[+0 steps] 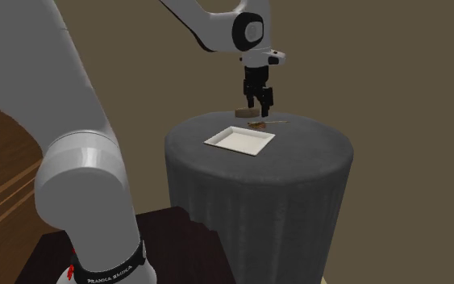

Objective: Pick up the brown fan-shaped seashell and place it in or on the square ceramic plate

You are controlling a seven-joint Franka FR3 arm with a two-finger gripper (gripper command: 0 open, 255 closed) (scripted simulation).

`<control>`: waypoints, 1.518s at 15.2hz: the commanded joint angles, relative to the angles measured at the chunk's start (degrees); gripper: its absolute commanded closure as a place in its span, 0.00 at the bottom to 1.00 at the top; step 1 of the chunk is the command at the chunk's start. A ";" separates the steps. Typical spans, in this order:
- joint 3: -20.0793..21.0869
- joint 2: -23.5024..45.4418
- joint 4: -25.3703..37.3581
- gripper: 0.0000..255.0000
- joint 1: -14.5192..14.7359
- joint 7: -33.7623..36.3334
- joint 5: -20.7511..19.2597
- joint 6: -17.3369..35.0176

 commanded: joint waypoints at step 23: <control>3.68 18.50 9.31 1.00 3.71 9.59 -8.80 10.20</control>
